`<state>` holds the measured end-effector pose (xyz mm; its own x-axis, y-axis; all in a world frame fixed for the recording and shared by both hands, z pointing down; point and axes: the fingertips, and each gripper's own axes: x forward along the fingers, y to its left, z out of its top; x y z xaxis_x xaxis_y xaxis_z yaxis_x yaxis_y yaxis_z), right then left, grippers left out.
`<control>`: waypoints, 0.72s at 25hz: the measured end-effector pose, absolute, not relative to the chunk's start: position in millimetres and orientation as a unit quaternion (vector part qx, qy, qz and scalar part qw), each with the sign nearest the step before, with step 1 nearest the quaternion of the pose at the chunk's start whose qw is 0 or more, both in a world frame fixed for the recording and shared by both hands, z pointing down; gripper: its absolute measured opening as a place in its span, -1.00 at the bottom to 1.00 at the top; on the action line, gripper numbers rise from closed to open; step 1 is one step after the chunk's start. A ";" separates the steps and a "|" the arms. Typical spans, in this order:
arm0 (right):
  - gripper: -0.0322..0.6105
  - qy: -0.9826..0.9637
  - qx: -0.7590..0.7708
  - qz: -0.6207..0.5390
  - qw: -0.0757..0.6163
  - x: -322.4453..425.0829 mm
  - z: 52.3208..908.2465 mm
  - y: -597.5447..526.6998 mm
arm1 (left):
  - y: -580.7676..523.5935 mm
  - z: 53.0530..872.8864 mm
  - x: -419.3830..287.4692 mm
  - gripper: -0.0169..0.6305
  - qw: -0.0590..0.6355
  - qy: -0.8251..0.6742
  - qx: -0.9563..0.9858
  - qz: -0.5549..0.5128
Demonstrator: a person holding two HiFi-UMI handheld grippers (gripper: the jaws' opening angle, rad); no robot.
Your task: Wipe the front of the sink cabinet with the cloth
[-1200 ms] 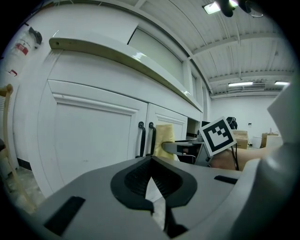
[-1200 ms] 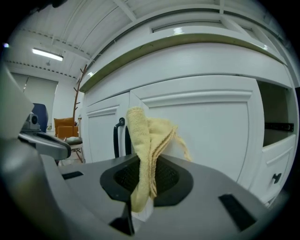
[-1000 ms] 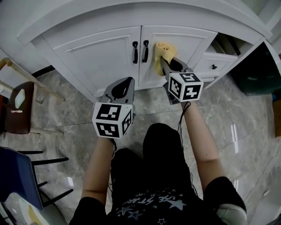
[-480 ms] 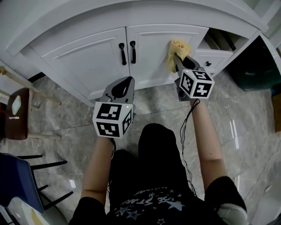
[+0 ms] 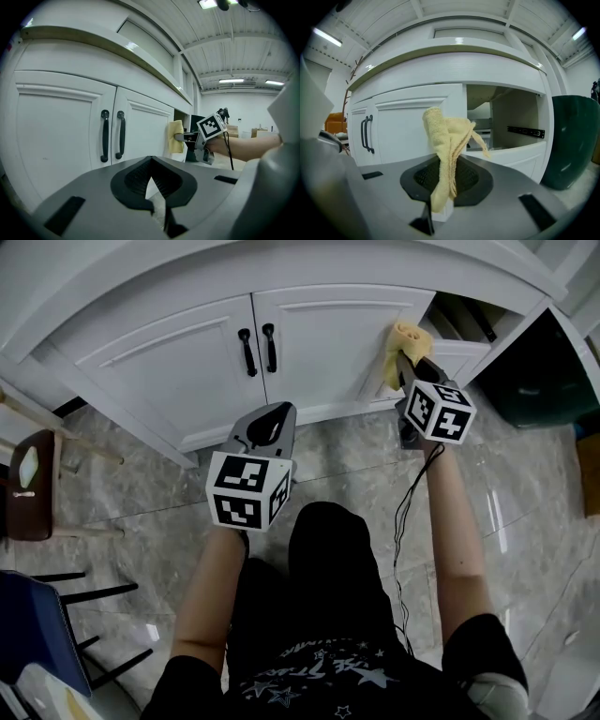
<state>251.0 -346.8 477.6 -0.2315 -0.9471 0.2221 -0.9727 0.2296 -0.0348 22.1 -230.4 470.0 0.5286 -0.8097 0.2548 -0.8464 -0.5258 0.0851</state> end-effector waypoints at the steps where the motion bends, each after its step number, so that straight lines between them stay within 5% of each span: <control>1: -0.71 -0.778 0.618 0.083 0.080 253.9 478.5 -346.7 | -230.2 470.2 23.3 -0.90 0.099 -0.475 0.870 0.092; 9: -0.71 -0.776 0.620 0.083 0.080 253.4 480.5 -338.1 | -229.1 474.8 12.6 -0.90 0.102 -0.477 0.868 0.096; 18: -0.71 -0.837 0.535 0.078 0.086 145.2 498.3 -311.1 | -228.7 489.1 -25.0 -0.90 0.115 -0.494 0.856 0.096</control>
